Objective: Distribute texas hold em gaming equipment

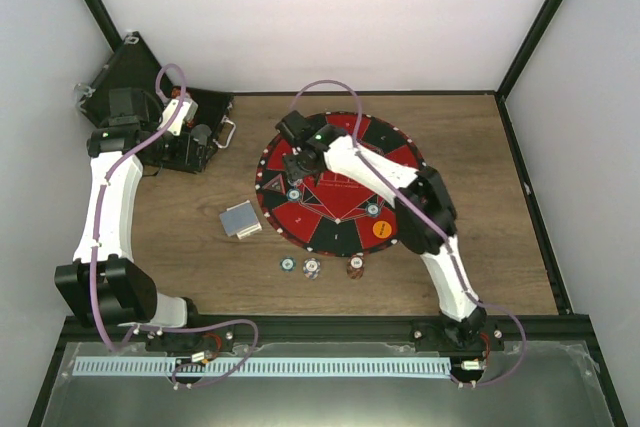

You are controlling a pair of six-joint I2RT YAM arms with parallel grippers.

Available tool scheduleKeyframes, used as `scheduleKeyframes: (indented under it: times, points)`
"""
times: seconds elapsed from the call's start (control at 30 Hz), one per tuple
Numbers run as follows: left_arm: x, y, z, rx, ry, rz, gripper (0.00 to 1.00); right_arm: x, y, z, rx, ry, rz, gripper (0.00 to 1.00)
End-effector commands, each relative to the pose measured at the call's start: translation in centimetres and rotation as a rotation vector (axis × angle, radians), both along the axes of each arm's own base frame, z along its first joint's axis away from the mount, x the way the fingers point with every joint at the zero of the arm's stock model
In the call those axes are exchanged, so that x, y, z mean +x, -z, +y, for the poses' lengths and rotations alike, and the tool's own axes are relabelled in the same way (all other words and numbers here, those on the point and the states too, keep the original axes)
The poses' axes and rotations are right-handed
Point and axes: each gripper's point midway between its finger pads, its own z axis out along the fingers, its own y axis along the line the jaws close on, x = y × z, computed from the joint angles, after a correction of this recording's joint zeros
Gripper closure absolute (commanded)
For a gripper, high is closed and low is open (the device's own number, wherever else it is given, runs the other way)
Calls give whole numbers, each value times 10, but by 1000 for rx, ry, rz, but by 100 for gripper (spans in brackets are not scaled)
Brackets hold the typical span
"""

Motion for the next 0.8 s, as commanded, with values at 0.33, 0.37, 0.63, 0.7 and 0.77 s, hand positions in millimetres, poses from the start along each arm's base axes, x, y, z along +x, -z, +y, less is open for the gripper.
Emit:
scheduleKeyframes:
  times: [0.33, 0.37, 0.63, 0.7, 0.77]
  points:
    - [-1, -9, -3, -27, 6, -29, 0, -226, 10, -4, -3, -222, 134, 11]
    - [-1, -8, -3, -26, 5, -27, 0, -236, 15, -5, -11, -229, 147, 11]
    - [-4, -10, -2, -17, 5, -31, 0, -258, 44, -15, -71, -236, 189, 11]
    - [-5, -11, -2, -14, 5, -31, 0, -258, 46, -15, -73, -238, 188, 12]
    - [-5, -11, -1, -10, 3, -33, 0, -257, 48, -16, -81, -238, 184, 12]
